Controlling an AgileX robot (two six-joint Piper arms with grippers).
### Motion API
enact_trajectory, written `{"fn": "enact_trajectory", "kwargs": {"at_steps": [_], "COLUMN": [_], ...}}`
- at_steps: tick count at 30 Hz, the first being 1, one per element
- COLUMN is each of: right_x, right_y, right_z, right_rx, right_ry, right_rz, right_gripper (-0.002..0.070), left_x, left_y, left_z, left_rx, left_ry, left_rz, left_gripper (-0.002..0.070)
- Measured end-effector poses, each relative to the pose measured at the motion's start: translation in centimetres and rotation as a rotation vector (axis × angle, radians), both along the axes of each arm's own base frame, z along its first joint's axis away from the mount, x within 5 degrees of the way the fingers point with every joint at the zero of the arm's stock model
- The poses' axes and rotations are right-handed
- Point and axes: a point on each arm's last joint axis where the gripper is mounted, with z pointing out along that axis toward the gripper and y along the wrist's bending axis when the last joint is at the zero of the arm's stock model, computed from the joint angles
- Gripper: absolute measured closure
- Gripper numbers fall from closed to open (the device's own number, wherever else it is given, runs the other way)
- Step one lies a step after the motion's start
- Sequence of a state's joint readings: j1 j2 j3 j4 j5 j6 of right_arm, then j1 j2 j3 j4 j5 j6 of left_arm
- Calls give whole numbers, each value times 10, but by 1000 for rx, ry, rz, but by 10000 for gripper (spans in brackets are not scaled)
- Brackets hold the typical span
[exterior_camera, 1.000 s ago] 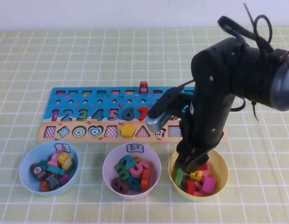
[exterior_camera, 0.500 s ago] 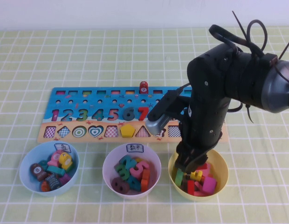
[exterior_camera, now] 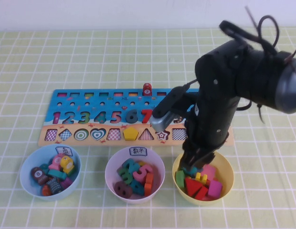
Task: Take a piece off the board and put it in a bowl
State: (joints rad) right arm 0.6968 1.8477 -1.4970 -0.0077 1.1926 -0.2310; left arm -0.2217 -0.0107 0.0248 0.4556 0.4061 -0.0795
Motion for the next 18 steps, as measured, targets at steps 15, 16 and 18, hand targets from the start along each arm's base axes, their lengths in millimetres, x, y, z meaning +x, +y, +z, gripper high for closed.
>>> {"fn": "enact_trajectory", "kwargs": {"at_steps": [15,16,18], "right_x": [-86,-95,-111], "right_y": [-66,-74,-87], "right_z": [101,107,113], "right_rx": [363,397,456], "right_ry": [-323,-359,-417], "right_rz": [-52,-56,-69], "right_gripper": [689,690,691], "left_x": [0,0,0], "left_y": [0,0,0], "left_z": [0,0,0], "left_rx": [0,0,0], "left_ry": [0,0,0], "left_rz": [0,0,0], "left_gripper": [680,680,680]}}
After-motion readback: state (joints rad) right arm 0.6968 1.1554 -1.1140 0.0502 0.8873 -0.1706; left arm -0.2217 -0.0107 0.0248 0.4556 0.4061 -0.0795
